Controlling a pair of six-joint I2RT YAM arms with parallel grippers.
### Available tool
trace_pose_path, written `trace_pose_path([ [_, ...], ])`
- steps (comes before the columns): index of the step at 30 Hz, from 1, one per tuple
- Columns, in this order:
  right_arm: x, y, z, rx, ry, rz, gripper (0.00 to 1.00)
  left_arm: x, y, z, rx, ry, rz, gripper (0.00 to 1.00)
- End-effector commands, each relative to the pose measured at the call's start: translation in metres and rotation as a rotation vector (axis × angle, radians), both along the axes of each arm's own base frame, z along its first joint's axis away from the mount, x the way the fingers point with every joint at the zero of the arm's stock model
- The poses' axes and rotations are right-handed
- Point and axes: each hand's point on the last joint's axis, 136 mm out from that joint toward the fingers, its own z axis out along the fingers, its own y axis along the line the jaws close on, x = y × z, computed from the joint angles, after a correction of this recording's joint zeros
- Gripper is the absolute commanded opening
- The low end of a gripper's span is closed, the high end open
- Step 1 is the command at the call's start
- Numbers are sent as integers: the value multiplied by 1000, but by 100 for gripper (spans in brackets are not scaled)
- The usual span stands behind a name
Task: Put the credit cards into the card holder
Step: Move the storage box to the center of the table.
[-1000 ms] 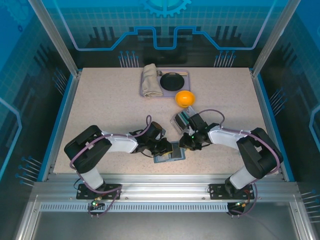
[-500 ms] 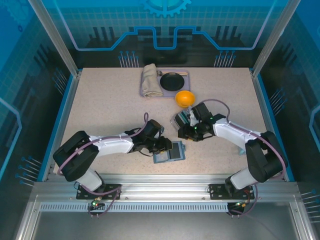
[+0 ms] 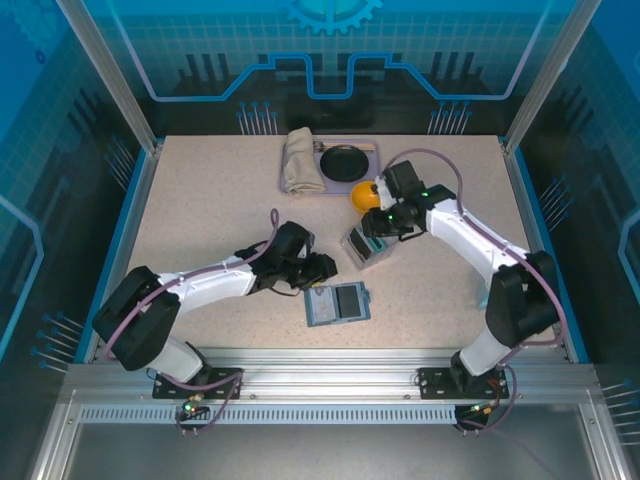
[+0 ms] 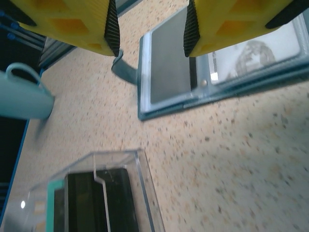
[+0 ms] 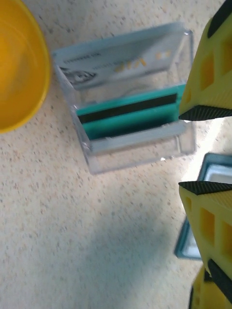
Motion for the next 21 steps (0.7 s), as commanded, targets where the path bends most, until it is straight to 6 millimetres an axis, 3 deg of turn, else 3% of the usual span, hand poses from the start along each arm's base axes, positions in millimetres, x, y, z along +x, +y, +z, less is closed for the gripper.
trace_pose_path([
  [1,5,-14,-7,-192,-13,54,39,17,-2,11,-30,8,56,43],
  [3,16,-21,-7,-231,-21,28,43,22,-4,12,-35,9,61,44],
  [5,30,-33,-4,-263,-34,-16,54,25,-7,12,-30,13,55,44],
  [9,48,-42,-12,-192,3,-68,67,26,-9,10,-25,21,47,45],
  [17,48,-17,-46,86,190,-77,70,24,-3,5,1,31,50,47],
  [21,36,0,-48,193,237,-60,69,23,0,4,6,36,55,47],
])
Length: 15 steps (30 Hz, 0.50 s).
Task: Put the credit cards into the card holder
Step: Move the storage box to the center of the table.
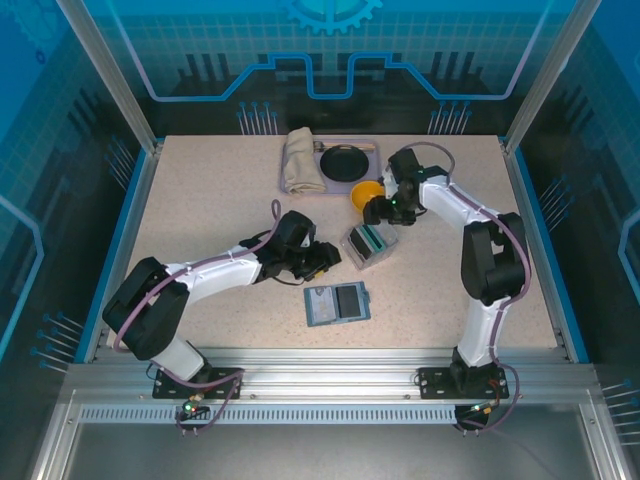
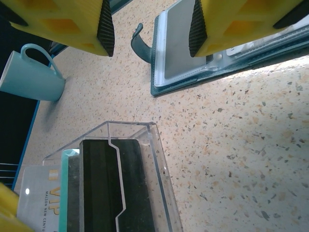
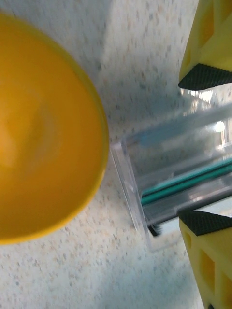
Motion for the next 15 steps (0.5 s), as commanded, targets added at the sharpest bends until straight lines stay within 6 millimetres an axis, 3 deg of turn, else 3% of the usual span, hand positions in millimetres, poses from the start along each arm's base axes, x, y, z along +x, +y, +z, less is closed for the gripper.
trace_pose_path([
  [1,-15,25,7,172,54,7,68,1,5,0,10,17,14,48],
  [4,-26,34,16,248,60,2,67,2,8,0,11,19,21,48],
  [7,-35,32,20,237,55,-14,67,4,10,-1,14,24,29,48],
  [9,-35,13,19,129,27,-45,68,5,13,-3,20,35,42,49],
  [12,-31,-7,36,-42,-76,-45,68,9,18,-8,21,57,68,49],
  [15,-31,-1,56,-138,-166,29,65,13,24,-13,22,83,102,49],
])
